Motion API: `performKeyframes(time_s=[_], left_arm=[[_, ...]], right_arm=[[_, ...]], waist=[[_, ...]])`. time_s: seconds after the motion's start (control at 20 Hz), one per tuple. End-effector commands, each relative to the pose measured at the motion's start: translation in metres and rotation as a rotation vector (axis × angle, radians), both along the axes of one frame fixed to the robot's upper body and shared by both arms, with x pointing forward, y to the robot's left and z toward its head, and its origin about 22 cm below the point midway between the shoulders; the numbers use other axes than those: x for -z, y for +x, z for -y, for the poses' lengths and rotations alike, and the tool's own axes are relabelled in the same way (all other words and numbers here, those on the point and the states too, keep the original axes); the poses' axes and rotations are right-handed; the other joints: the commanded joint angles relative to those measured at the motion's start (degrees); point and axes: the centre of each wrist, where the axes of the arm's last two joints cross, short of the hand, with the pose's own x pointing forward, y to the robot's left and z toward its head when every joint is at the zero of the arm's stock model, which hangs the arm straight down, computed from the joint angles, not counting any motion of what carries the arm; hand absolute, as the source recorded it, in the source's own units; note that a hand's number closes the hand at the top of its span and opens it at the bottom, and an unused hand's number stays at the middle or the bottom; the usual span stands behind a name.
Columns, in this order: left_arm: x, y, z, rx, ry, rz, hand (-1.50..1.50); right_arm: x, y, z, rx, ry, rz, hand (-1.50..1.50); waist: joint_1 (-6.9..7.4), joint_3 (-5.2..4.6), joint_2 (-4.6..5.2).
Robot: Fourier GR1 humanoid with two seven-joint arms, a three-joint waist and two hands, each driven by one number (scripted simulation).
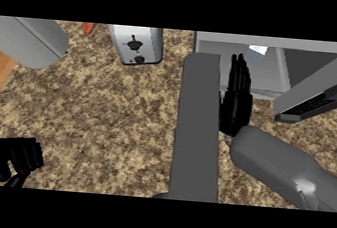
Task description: Pick up the milk, place it into the microwave and close the microwave
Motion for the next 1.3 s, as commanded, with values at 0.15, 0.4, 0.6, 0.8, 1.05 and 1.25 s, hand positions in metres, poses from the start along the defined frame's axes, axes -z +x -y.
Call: performKeyframes(time_s=[0.15, 0.4, 0.6, 0.8, 1.05, 1.25], left_arm=[[0.008, 0.000, 0.016, 0.041, -0.015, -0.047, 1.50], [0.008, 0.006, 0.030, 0.075, -0.006, -0.070, 1.50], [0.001, 0.010, 0.043, 0.128, 0.062, -0.055, 1.50], [0.000, 0.019, 0.065, 0.137, 0.075, -0.045, 1.50], [-0.008, 0.034, 0.085, 0.195, 0.174, -0.002, 1.50], [0.004, 0.047, 0.125, 0.255, 0.207, -0.038, 1.50]], right_arm=[[-0.020, -0.059, -0.067, -0.230, 0.304, -0.025, -1.50], [-0.009, -0.094, -0.057, -0.302, 0.323, -0.032, -1.50], [-0.009, -0.119, -0.042, -0.331, 0.358, -0.049, -1.50], [-0.008, -0.137, -0.022, -0.307, 0.381, -0.061, -1.50], [-0.018, -0.176, -0.004, -0.368, 0.418, -0.066, -1.50], [-0.017, -0.199, 0.006, -0.393, 0.415, -0.074, -1.50]], waist=[[-1.97, -0.26, -3.22], [-3.88, -0.31, -3.25], [-4.24, -0.39, -3.64], [-5.07, -0.39, -3.62], [-5.50, -0.56, -4.09], [-5.97, -0.54, -3.91]])
